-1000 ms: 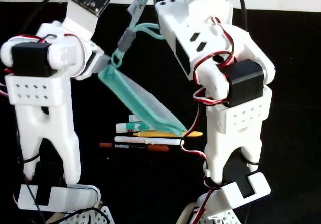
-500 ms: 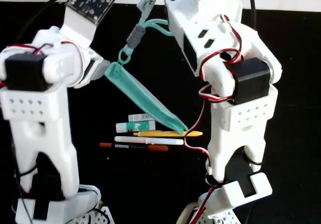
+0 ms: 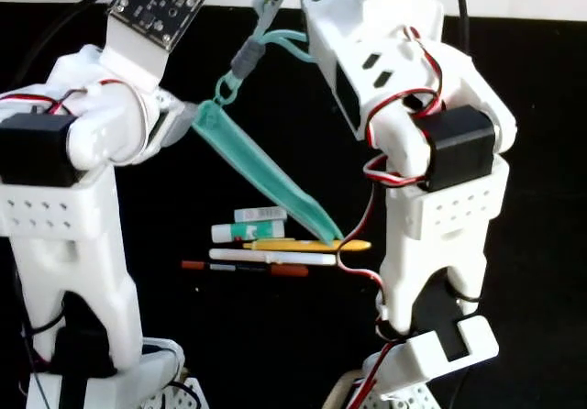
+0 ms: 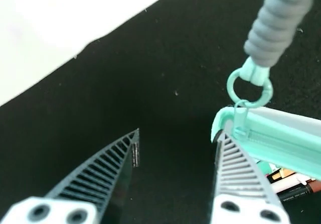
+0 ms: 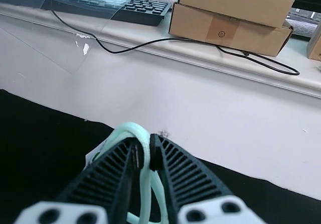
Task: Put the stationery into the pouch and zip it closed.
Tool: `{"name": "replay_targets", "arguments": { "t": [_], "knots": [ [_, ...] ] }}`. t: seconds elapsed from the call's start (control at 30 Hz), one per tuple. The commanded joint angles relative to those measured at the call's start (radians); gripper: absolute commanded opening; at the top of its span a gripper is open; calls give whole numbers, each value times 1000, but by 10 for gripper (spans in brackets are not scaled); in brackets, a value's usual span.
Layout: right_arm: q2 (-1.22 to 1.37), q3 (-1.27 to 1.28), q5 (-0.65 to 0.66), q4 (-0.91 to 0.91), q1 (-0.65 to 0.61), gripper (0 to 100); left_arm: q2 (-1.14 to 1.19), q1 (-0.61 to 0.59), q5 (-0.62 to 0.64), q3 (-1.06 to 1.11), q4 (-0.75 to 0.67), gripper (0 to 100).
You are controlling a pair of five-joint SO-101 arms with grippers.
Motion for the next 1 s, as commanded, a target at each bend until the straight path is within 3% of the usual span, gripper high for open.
{"name": "replay_targets", "arguments": {
  "t": [0.0, 0.97],
  "knots": [
    [-8, -10, 11, 2, 7, 8, 33, -2, -26, -12, -21, 252],
    [-7, -10, 11, 2, 12, 8, 137, 102, -118, 105, -55, 229]
  ]
}}
